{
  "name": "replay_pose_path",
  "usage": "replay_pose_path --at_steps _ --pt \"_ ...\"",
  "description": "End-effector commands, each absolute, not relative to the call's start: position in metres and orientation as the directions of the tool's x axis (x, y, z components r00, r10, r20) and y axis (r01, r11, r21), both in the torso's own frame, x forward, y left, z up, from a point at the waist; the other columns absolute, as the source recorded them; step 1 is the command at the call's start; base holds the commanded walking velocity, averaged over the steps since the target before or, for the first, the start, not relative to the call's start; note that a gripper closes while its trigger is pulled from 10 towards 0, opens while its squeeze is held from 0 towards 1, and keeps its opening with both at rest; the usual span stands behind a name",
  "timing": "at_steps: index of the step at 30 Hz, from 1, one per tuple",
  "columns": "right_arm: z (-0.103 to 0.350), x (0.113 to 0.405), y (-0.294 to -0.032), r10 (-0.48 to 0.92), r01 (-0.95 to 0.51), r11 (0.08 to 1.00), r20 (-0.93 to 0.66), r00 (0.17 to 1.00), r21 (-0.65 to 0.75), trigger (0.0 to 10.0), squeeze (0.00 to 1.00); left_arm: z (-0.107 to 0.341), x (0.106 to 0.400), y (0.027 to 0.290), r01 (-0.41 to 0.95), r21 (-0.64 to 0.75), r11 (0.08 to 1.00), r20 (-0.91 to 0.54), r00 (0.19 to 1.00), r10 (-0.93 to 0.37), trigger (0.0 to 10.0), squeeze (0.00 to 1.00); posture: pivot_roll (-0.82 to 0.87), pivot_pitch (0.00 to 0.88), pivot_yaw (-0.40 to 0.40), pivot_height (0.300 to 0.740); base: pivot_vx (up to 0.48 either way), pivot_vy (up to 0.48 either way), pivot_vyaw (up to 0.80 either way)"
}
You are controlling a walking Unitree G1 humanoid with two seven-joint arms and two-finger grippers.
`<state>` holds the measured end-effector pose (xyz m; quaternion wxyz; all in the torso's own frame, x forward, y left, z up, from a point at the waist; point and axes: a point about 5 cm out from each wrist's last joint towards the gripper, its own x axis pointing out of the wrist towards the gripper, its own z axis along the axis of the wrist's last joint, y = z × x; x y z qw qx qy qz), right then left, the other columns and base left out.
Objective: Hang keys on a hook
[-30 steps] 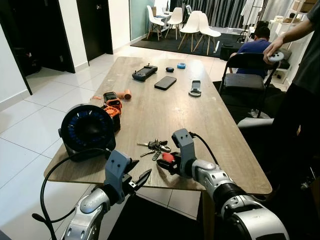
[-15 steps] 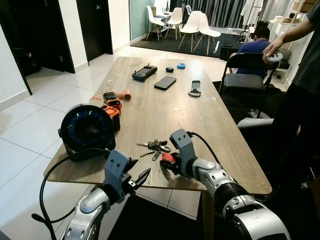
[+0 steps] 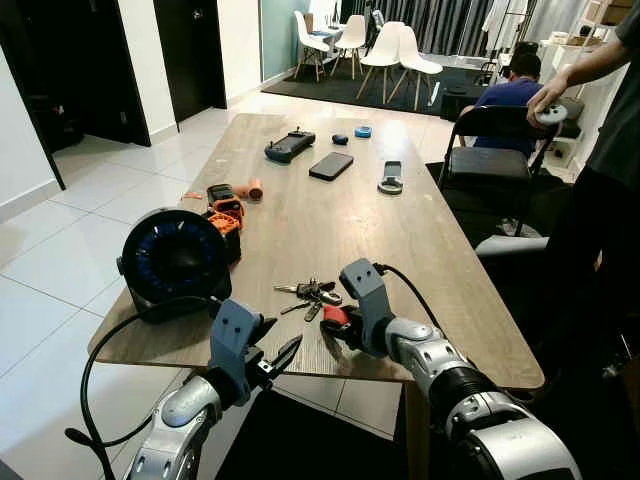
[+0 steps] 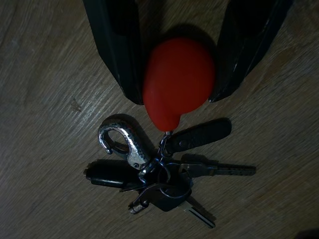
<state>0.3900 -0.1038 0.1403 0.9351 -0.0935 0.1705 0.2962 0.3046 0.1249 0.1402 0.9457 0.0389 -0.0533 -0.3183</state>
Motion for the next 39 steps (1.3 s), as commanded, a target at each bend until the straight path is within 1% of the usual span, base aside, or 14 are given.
replay_pose_path --at_steps 1,2,3,4,5,9,11,14,15,17,21,31,38,39 --pt "0.092 0.370 -0.118 0.462 -0.571 0.820 -0.559 0.689 -0.026 8.1 0.00 0.139 0.304 0.124 0.599 0.102 0.794 0.078 0.791 -0.607 10.0 0.00 0.06 0.176 -0.014 0.740 0.000 0.000 0.00" --pt "0.092 0.370 -0.118 0.462 -0.571 0.820 -0.559 0.689 -0.026 8.1 0.00 0.139 0.304 0.124 0.599 0.102 0.794 0.078 0.791 -0.607 10.0 0.00 0.06 0.176 -0.014 0.740 0.000 0.000 0.00" --pt "0.093 0.370 -0.118 0.462 -0.571 0.820 -0.557 0.690 -0.028 5.5 0.00 0.139 0.304 0.124 0.599 0.102 0.794 0.079 0.791 -0.606 10.0 0.00 0.06 0.176 -0.014 0.740 0.000 0.000 0.00" --pt "0.093 0.370 -0.118 0.462 -0.571 0.820 -0.557 0.690 -0.028 5.5 0.00 0.139 0.304 0.124 0.599 0.102 0.794 0.079 0.791 -0.606 10.0 0.00 0.06 0.176 -0.014 0.740 0.000 0.000 0.00" --pt "0.095 0.371 -0.118 0.461 -0.568 0.822 -0.546 0.700 -0.034 10.0 0.00 0.139 0.304 0.124 0.598 0.103 0.795 0.080 0.792 -0.605 10.0 0.00 0.06 0.173 -0.013 0.740 0.000 0.000 0.00" --pt "0.104 0.376 -0.118 0.470 -0.551 0.834 -0.496 0.730 -0.020 10.0 0.00 0.140 0.305 0.125 0.595 0.106 0.797 0.083 0.793 -0.603 10.0 0.00 0.06 0.171 -0.013 0.740 0.000 0.000 0.00" --pt "0.123 0.384 -0.118 0.486 -0.517 0.856 -0.369 0.792 0.015 10.0 0.00 0.142 0.305 0.127 0.589 0.107 0.801 0.090 0.797 -0.598 10.0 0.00 0.06 0.166 -0.012 0.740 0.000 0.000 0.00" --pt "0.134 0.389 -0.118 0.491 -0.501 0.864 -0.295 0.820 0.046 10.0 0.00 0.143 0.306 0.128 0.586 0.107 0.803 0.093 0.798 -0.595 10.0 0.00 0.06 0.166 -0.012 0.740 0.000 0.000 0.00" --pt "0.156 0.395 -0.119 0.500 -0.490 0.866 -0.155 0.852 0.101 10.0 0.00 0.144 0.307 0.130 0.583 0.109 0.805 0.095 0.800 -0.592 10.0 0.00 0.06 0.163 -0.010 0.740 0.000 0.000 0.00" --pt "0.172 0.399 -0.120 0.506 -0.495 0.858 -0.065 0.860 0.137 10.0 0.00 0.144 0.308 0.131 0.580 0.111 0.807 0.096 0.802 -0.590 10.0 0.00 0.06 0.160 -0.008 0.740 0.000 0.000 0.00" --pt "0.185 0.401 -0.119 0.518 -0.513 0.845 0.005 0.855 0.150 10.0 0.00 0.144 0.308 0.132 0.579 0.113 0.808 0.096 0.803 -0.589 10.0 0.00 0.06 0.156 -0.006 0.740 0.000 0.000 0.00" --pt "0.211 0.401 -0.106 0.593 -0.608 0.778 0.133 0.794 0.157 10.0 0.00 0.146 0.310 0.137 0.571 0.122 0.812 0.098 0.807 -0.582 10.0 0.00 0.06 0.141 -0.009 0.740 0.000 0.000 0.00" --pt "0.202 0.384 -0.083 0.768 -0.776 0.612 0.123 0.629 0.150 10.0 0.00 0.140 0.304 0.146 0.634 0.118 0.765 0.048 0.765 -0.642 10.0 0.00 0.06 0.119 -0.016 0.740 0.000 0.000 0.00" --pt "0.202 0.384 -0.083 0.768 -0.776 0.612 0.123 0.629 0.150 10.0 0.00 0.140 0.304 0.146 0.634 0.118 0.765 0.048 0.765 -0.642 10.0 0.00 0.06 0.119 -0.016 0.740 0.000 0.000 0.00"
